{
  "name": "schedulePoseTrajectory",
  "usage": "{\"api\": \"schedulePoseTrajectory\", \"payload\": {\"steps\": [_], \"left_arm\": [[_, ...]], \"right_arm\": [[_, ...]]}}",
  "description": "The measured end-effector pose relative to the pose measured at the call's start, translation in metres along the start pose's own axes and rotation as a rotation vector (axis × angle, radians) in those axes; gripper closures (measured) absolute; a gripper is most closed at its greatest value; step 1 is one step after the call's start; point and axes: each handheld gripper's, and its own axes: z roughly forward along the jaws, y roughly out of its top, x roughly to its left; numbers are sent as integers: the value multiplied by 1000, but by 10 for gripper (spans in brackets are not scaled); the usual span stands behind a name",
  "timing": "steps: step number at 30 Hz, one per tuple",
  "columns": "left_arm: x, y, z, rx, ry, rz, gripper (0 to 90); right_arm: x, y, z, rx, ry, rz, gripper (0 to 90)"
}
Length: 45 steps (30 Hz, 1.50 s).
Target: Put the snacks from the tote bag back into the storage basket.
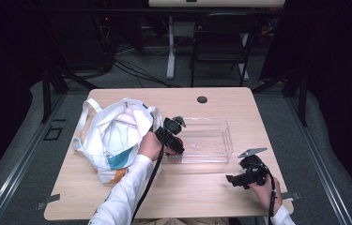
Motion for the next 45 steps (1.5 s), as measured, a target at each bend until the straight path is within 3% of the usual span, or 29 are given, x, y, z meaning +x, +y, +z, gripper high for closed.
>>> {"api": "schedulePoseTrajectory", "payload": {"steps": [17, 23, 25, 26, 33, 45], "left_arm": [[4, -2, -1, -15, 7, -29, 227], [5, -2, -9, -62, 14, -51, 168], [5, -1, -15, -81, 17, -54, 155], [5, 0, -19, -93, 19, -55, 151], [10, -1, -56, -168, 42, -53, 120], [28, -29, -109, -243, 101, -80, 46]], "right_arm": [[-2, 0, 1, 11, -1, -4, 97], [-1, -1, 0, -5, 2, 7, 96], [0, -3, 0, -27, 0, 25, 96], [-2, -3, -2, -7, 5, 13, 96], [-1, -3, -3, -5, 2, 9, 96], [1, -2, -3, 2, -4, 6, 96]]}}
